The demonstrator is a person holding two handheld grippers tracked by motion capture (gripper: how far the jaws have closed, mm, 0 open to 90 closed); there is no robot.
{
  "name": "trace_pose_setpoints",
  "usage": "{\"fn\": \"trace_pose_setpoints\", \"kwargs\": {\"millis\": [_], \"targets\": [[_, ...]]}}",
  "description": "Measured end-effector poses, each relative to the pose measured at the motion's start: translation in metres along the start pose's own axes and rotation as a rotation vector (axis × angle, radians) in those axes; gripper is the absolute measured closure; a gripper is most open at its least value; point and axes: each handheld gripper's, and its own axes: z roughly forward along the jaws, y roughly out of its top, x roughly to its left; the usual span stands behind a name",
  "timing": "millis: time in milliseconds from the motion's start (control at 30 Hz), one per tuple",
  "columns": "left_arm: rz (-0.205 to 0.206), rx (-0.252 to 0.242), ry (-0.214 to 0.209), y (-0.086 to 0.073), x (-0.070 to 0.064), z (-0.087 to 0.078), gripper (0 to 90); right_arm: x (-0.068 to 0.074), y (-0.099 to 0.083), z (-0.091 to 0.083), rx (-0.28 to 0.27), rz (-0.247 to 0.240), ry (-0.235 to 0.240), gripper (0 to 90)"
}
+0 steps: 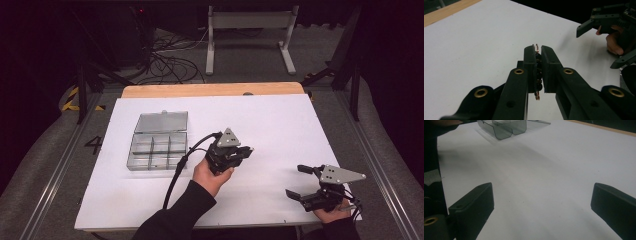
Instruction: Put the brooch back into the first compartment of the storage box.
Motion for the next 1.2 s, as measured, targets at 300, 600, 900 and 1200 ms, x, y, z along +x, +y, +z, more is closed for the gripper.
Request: {"fn": "trace_pose_setpoints", "kwargs": {"millis": [300, 600, 900, 1200], "targets": [[-0.023, -0.020, 0.059, -0.008, 0.020, -0.031, 83.5, -0.002, 0.002, 0.006, 0.003, -0.004, 0.012, 5.1], [-0.055, -0.035, 0.118, -0.017, 0.035, -0.056, 83.5, -0.004, 0.007, 0.014, 0.003, -0.019, 0.025, 5.0], [-0.068, -0.050, 0.168, -0.024, 0.044, -0.078, 83.5, -0.006, 0.009, 0.020, 0.011, -0.027, 0.041, 5.0], [-0.088, -0.067, 0.210, -0.031, 0.057, -0.102, 83.5, -0.005, 0.009, 0.020, 0.012, -0.027, 0.039, 5.0]]}}
